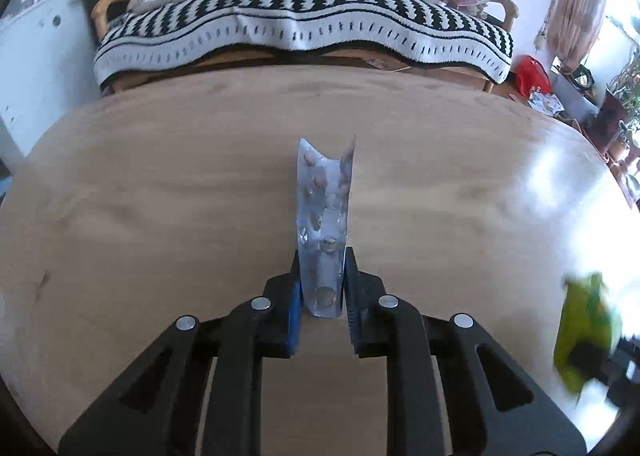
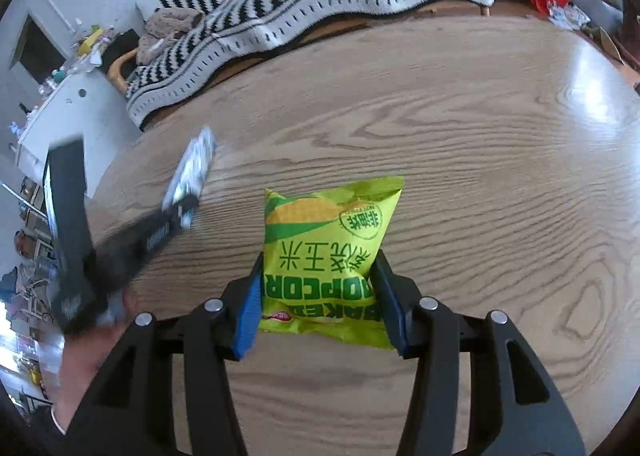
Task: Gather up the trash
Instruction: 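Grasp the yellow-green popcorn bag with the right gripper while the left grasps the pill blister pack, then move the popcorn bag and blister pack over the black bin and release them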
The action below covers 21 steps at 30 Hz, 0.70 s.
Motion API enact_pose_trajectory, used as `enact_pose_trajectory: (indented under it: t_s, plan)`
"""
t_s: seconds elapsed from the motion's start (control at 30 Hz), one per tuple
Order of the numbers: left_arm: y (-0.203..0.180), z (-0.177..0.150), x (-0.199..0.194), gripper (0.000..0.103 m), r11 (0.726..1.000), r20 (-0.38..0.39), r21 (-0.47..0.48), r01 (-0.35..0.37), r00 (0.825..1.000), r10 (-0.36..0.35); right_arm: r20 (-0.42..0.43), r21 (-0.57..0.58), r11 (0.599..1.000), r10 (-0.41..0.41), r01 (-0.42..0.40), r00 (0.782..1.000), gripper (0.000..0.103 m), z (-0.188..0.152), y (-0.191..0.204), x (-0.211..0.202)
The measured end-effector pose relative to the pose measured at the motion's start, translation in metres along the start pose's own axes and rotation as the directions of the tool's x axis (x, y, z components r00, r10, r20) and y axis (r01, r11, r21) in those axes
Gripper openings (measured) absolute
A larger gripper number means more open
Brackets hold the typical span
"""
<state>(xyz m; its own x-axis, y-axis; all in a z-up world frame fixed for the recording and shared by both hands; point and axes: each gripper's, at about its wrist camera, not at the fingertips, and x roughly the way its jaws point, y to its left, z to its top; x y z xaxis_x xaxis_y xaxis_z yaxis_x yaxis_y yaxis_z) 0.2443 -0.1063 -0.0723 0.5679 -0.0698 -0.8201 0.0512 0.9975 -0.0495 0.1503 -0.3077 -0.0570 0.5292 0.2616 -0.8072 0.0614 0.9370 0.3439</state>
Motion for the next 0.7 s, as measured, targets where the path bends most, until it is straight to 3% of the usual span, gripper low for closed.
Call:
enact_pose_trajectory:
  t_s: [0.17, 0.27, 0.4, 0.7]
  plan:
    - [0.031, -0.057, -0.071, 0.017, 1.000, 0.006, 0.004, 0.003, 1.000, -0.003, 0.056, -0.081, 0.997, 0.005, -0.001, 0.998, 0.050, -0.029, 0.027, -0.034]
    - [0.054, -0.094, -0.119, 0.017, 0.999, 0.015, -0.041, 0.031, 0.999, -0.030, 0.053, -0.130, 0.992, 0.015, -0.008, 0.999, 0.050, -0.061, 0.043, -0.051]
    - [0.067, -0.148, -0.171, 0.017, 1.000, 0.057, -0.011, 0.005, 0.998, -0.004, 0.057, -0.200, 0.980, 0.033, -0.021, 0.998, 0.050, -0.113, 0.059, -0.076]
    - [0.070, -0.244, -0.216, 0.017, 0.998, 0.040, -0.013, 0.054, 0.998, -0.053, 0.065, -0.271, 0.962, 0.061, -0.041, 0.996, 0.050, -0.212, 0.066, -0.116]
